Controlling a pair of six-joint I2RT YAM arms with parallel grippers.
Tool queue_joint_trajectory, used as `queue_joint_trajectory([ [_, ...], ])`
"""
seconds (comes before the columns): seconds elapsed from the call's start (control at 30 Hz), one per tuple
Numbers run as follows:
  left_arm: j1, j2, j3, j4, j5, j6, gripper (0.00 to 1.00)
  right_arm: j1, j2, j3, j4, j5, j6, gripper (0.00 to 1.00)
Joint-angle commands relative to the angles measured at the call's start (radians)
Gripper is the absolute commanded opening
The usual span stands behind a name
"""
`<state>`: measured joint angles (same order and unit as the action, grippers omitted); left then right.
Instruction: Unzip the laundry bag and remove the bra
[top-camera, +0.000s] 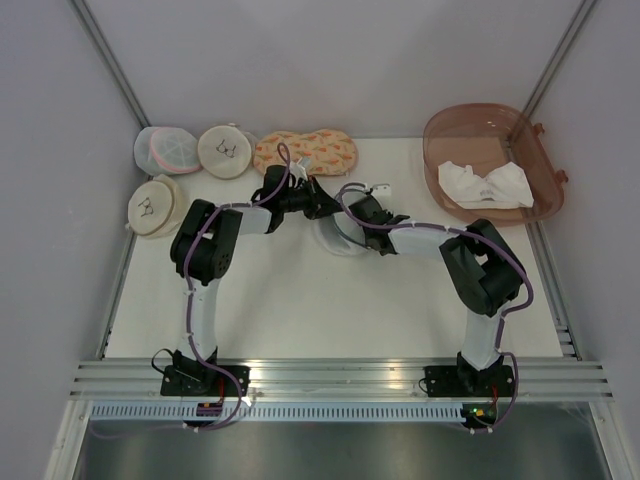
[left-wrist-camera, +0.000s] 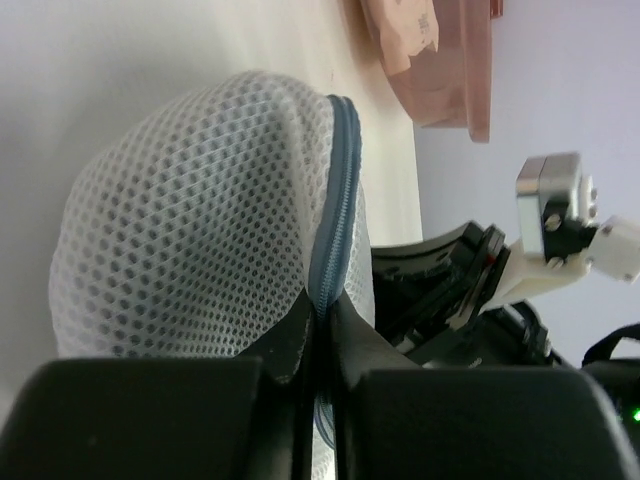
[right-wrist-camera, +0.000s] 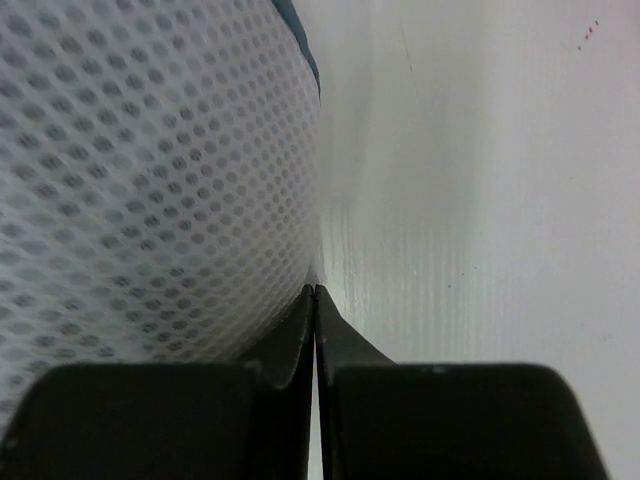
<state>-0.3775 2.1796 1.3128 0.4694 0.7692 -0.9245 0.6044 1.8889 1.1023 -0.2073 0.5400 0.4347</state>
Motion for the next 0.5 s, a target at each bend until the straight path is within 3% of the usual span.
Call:
queue_joint_trajectory([
  [0.0, -0.001, -0.07, -0.096, 0.161, 0.051, -0.063, 0.05, -0.003, 0.036, 0.036, 0.051, -0.07, -0.019, 0.01],
  [0.13, -0.003, -0.205, -0.277, 0.285, 0.048, -0.135, 0.02, -0.003, 0.07, 0.088, 0.066, -0.115, -0.042, 0.01],
  [0.23, -0.004, -0.358, -0.52, 0.362, -0.008, -0.168, 0.02, -0.005, 0.111, 0.142, 0.072, -0.158, -0.057, 0.0],
  [0.33, -0.015, -0.492, -0.674, 0.382, -0.1, -0.2, 0.02, -0.003, 0.13, 0.195, 0.078, -0.196, -0.073, 0.0],
  [0.47, -0.055, -0.816, -0.947, 0.336, -0.348, -0.232, 0.02, -0.003, 0.145, 0.264, 0.063, -0.241, -0.076, 0.01],
])
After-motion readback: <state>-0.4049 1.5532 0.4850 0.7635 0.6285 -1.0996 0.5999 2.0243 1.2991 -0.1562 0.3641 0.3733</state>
